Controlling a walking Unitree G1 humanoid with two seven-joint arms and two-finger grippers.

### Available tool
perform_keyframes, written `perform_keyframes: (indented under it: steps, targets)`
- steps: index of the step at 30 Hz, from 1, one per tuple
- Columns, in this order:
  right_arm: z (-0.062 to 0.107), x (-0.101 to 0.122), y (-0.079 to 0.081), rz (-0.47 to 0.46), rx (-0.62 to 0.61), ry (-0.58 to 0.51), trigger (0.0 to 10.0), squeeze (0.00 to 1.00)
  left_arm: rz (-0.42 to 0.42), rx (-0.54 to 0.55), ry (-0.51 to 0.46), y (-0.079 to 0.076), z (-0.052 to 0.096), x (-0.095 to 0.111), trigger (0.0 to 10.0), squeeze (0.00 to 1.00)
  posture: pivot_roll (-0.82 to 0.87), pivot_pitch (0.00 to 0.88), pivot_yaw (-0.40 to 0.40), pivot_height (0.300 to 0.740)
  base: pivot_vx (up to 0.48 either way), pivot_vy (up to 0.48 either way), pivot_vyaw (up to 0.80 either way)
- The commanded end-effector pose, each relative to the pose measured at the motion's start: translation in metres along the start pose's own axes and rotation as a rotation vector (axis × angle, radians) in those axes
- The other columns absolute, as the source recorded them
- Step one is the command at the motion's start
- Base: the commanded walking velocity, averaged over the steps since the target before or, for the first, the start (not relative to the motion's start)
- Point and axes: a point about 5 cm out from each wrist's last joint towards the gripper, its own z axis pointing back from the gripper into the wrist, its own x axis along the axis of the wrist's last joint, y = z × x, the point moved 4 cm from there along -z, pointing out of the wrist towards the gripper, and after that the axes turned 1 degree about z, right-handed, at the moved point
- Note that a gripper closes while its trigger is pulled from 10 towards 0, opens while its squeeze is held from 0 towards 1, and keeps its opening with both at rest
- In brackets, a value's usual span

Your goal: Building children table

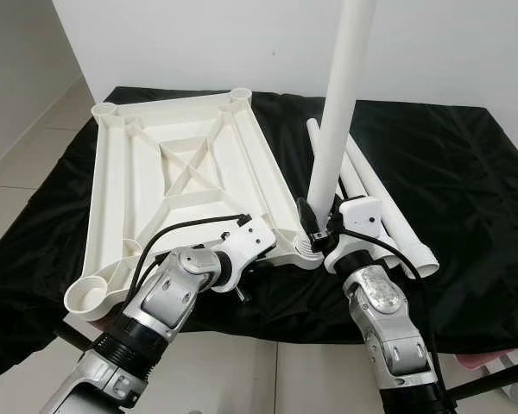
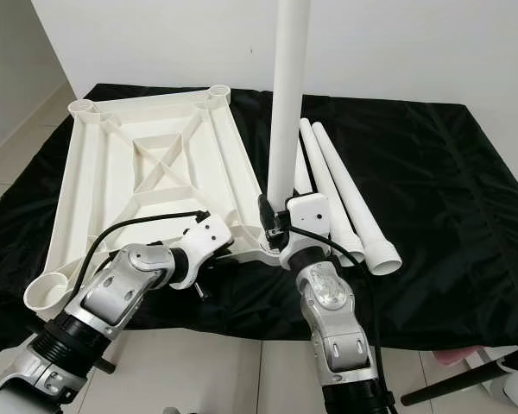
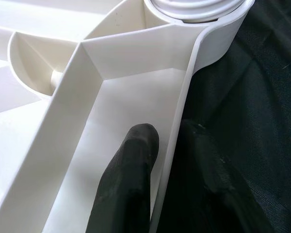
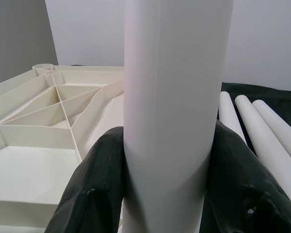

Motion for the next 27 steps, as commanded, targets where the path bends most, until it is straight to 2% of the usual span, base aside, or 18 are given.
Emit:
perform_keyframes:
  steps: [1, 8, 14, 17, 27]
  targets:
    - [0.01, -0.037, -0.006, -0.003, -0.02, 0.159, 10.0, 0.0, -0.04, -0.02, -0.061, -0.005, 0.002, 0.017, 10.0, 0.0, -0.1, 0.119, 0.037, 0.74, 0.0, 0.0, 0.0]
    - [0.019, -0.04, -0.002, -0.01, 0.016, 0.158, 10.0, 0.0, -0.04, -0.023, -0.06, -0.006, 0.002, 0.017, 10.0, 0.0, -0.11, 0.121, 0.04, 0.74, 0.0, 0.0, 0.0]
    - [0.025, -0.039, -0.008, 0.022, 0.012, 0.124, 10.0, 0.0, -0.042, -0.025, -0.061, -0.005, 0.002, 0.018, 10.0, 0.0, -0.11, 0.126, 0.044, 0.74, 0.0, 0.0, 0.0]
    - [0.034, -0.045, -0.009, 0.016, 0.019, 0.113, 10.0, 0.0, -0.041, -0.023, -0.06, -0.004, 0.003, 0.018, 10.0, 0.0, -0.11, 0.132, 0.047, 0.74, 0.0, 0.0, 0.0]
    - [0.037, -0.055, -0.01, -0.016, 0.023, 0.136, 10.0, 0.0, -0.041, -0.023, -0.057, -0.004, 0.004, 0.018, 10.0, 0.0, -0.11, 0.138, 0.05, 0.74, 0.0, 0.0, 0.0]
